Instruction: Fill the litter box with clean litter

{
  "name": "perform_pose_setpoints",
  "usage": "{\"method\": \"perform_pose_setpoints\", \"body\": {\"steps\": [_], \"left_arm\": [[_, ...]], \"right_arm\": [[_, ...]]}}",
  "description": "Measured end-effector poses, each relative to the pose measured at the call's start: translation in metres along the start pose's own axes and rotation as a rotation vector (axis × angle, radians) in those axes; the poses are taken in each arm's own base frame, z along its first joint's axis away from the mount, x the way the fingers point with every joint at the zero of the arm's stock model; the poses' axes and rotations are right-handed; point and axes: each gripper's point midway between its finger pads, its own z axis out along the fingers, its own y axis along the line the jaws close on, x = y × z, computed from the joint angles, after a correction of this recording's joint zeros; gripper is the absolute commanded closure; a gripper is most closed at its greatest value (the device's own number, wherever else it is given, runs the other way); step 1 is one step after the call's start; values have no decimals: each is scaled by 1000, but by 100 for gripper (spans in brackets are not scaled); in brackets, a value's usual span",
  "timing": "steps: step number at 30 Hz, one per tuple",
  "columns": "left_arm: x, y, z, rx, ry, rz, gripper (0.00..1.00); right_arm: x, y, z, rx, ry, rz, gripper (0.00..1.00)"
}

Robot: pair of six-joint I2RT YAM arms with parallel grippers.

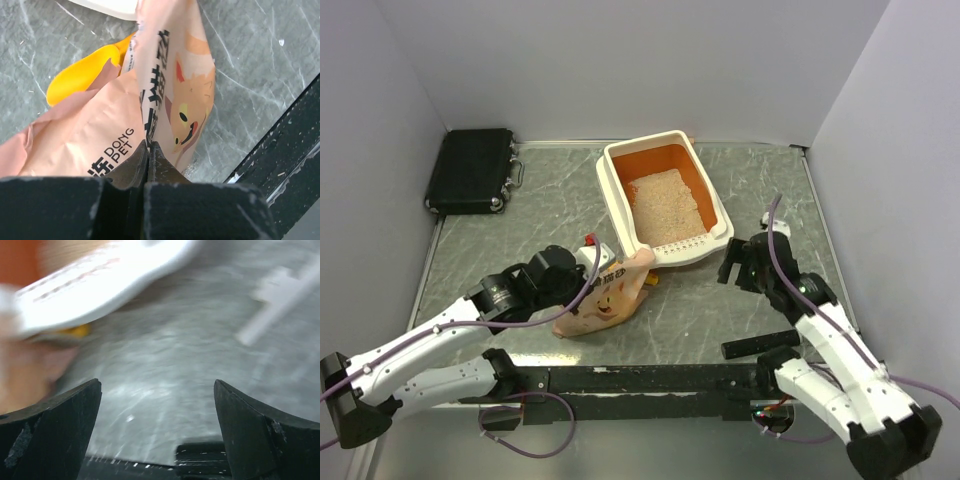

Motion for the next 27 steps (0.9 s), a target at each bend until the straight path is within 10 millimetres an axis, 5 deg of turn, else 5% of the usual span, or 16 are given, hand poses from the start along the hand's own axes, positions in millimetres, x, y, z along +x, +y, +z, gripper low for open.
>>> {"method": "perform_pose_setpoints", "body": {"steps": [5, 10, 21, 27], "left_arm": [[3, -1, 4, 1, -15, -31, 99], [3, -10, 5, 46, -54, -53, 99], [7, -38, -6, 204, -136, -41, 99], [7, -52, -8, 263, -136, -15, 99]], "right_arm": [[-4, -57, 21, 249, 36, 158, 0], [-5, -93, 37, 399, 76, 262, 0], [-29, -119, 87, 546, 164, 311, 8], [-23, -138, 98, 588, 193, 349, 15]]}}
